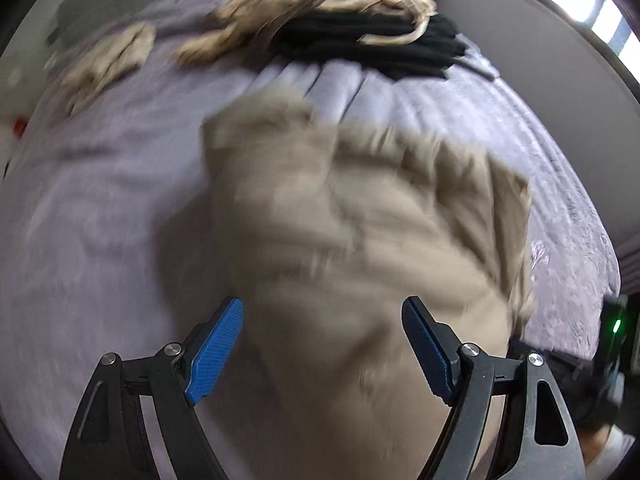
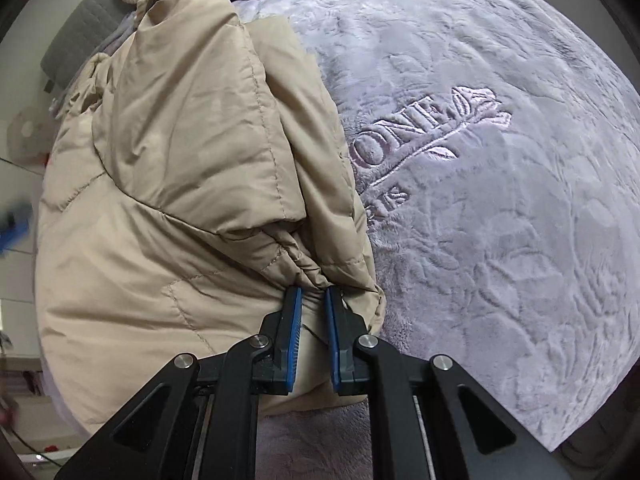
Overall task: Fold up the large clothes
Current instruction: 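Hold the jacket fold with the right tool and press it flat with the left tool, then grasp the folded beige jacket bundle with both tools and lift it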
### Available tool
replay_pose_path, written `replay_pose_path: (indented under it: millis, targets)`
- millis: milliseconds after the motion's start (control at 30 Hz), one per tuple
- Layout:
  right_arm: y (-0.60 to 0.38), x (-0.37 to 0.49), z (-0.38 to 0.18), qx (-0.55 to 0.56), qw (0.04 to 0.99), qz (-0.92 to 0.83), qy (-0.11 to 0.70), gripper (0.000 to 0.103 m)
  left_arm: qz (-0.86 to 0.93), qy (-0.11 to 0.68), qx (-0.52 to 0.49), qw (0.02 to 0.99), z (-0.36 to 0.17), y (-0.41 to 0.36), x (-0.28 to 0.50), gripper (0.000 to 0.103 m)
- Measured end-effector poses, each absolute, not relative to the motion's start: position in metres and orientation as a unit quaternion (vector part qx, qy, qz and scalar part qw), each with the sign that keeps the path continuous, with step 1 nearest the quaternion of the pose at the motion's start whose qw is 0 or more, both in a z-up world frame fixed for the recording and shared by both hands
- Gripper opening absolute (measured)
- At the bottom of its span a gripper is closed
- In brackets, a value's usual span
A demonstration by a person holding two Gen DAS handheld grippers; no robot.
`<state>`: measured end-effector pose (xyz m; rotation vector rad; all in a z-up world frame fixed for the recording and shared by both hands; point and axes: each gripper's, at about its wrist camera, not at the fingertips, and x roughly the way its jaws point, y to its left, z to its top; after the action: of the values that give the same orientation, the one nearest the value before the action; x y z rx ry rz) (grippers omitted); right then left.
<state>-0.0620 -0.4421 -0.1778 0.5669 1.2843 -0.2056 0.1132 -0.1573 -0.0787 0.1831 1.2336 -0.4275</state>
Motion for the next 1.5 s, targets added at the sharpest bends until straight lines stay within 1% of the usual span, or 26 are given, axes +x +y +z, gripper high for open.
replay_pose_path:
  millis: [67,133,267,400,500,567,600,800,833,867,900,933,967,1000,1033,1067,1100,1133,1200,1233,1333,1500]
  targets:
    - [-0.445,-0.059,-0.177,0.255,0.756,-0.077,0.597,0.011,-0.181,0.601,0.062,0.776,-0.099,-0.144,0.097,0.082]
    - [-0.448,-0.055,-0.177,0.248,0.754,-0.063,0.605,0.011,-0.169,0.603,0.025,0.779,-0.106,-0.133,0.087,0.083]
    - [-0.45,-0.046,-0.178,0.233,0.75,-0.053,0.617,0.011,-0.154,0.614,-0.005,0.774,-0.112,-0.125,0.082,0.084]
    - [-0.445,-0.039,-0.182,0.207,0.754,-0.053,0.621,0.011,-0.154,0.616,0.01,0.773,-0.107,-0.128,0.075,0.084]
    - [-0.447,-0.036,-0.177,0.216,0.748,-0.062,0.624,0.011,-0.161,0.613,0.023,0.774,-0.102,-0.129,0.068,0.084]
    - [-0.441,-0.039,-0.167,0.232,0.745,-0.068,0.621,0.013,-0.164,0.612,0.027,0.773,-0.1,-0.128,0.066,0.084]
    - [-0.442,-0.041,-0.161,0.243,0.746,-0.069,0.616,0.016,-0.165,0.611,0.031,0.774,-0.099,-0.128,0.066,0.084]
    - [-0.435,-0.051,-0.126,0.245,0.761,-0.082,0.595,0.017,-0.176,0.604,0.03,0.777,-0.094,-0.119,0.066,0.084]
    - [-0.432,-0.052,-0.118,0.245,0.766,-0.085,0.588,0.025,-0.179,0.601,0.031,0.778,-0.091,-0.115,0.065,0.084]
    - [-0.429,-0.054,-0.112,0.246,0.769,-0.085,0.583,0.039,-0.181,0.599,0.03,0.779,-0.089,-0.112,0.064,0.084]
    - [-0.427,-0.056,-0.105,0.247,0.774,-0.085,0.577,0.048,-0.184,0.599,0.027,0.779,-0.088,-0.109,0.064,0.084]
    - [-0.423,-0.057,-0.097,0.246,0.779,-0.086,0.57,0.061,-0.187,0.601,0.024,0.777,-0.087,-0.106,0.063,0.084]
    - [-0.419,-0.056,-0.09,0.244,0.784,-0.085,0.565,0.064,-0.188,0.602,0.02,0.776,-0.086,-0.103,0.063,0.084]
    - [-0.413,-0.056,-0.085,0.242,0.786,-0.085,0.563,0.064,-0.191,0.601,0.015,0.776,-0.085,-0.098,0.063,0.084]
    - [-0.41,-0.056,-0.081,0.241,0.788,-0.084,0.56,0.065,-0.197,0.596,0.011,0.778,-0.084,-0.093,0.063,0.089]
    - [-0.406,-0.056,-0.077,0.24,0.791,-0.081,0.557,0.072,-0.201,0.591,0.01,0.781,-0.082,-0.09,0.063,0.101]
    - [-0.404,-0.054,-0.072,0.238,0.793,-0.078,0.555,0.077,-0.204,0.58,0.008,0.789,-0.079,-0.083,0.062,0.103]
    - [-0.402,-0.053,-0.072,0.237,0.795,-0.076,0.553,0.083,-0.206,0.576,0.007,0.791,-0.078,-0.08,0.063,0.103]
    - [-0.403,-0.049,-0.072,0.237,0.798,-0.07,0.549,0.084,-0.215,0.578,0.002,0.787,-0.079,-0.073,0.065,0.103]
    - [-0.408,-0.048,-0.076,0.237,0.799,-0.067,0.549,0.087,-0.22,0.582,-0.005,0.783,-0.081,-0.07,0.068,0.103]
    - [-0.419,-0.041,-0.077,0.236,0.802,-0.06,0.545,0.09,-0.228,0.599,-0.029,0.767,-0.089,-0.064,0.081,0.103]
    - [-0.444,-0.014,-0.09,0.24,0.793,-0.036,0.559,0.09,-0.186,0.626,-0.06,0.755,-0.112,-0.061,0.107,0.103]
